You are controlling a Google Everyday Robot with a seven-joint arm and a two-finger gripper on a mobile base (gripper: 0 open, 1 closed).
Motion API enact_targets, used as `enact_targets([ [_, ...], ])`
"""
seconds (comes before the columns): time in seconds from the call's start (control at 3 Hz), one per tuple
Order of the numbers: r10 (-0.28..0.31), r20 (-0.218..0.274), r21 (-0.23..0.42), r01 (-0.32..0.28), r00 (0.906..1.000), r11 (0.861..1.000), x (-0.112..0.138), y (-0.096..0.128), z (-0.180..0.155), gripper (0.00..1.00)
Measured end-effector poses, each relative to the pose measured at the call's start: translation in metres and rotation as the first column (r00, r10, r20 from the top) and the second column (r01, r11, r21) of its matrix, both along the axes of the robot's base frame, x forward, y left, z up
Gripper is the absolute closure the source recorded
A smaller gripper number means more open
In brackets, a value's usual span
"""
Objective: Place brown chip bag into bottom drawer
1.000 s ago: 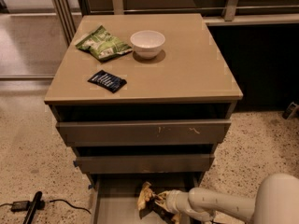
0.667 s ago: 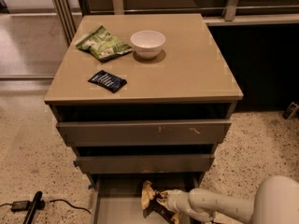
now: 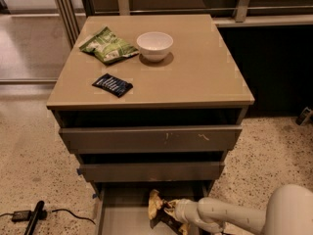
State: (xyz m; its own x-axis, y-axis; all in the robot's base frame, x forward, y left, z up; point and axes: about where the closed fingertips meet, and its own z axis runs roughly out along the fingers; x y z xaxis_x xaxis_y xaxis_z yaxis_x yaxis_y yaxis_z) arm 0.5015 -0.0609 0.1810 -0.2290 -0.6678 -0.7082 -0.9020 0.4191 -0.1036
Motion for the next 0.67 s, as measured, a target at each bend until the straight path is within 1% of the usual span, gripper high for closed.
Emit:
enact_targets([
  [0.67, 0.0, 0.0, 0.0, 0.0, 1.0, 1.0, 0.0, 0.0001, 0.0, 0.06],
])
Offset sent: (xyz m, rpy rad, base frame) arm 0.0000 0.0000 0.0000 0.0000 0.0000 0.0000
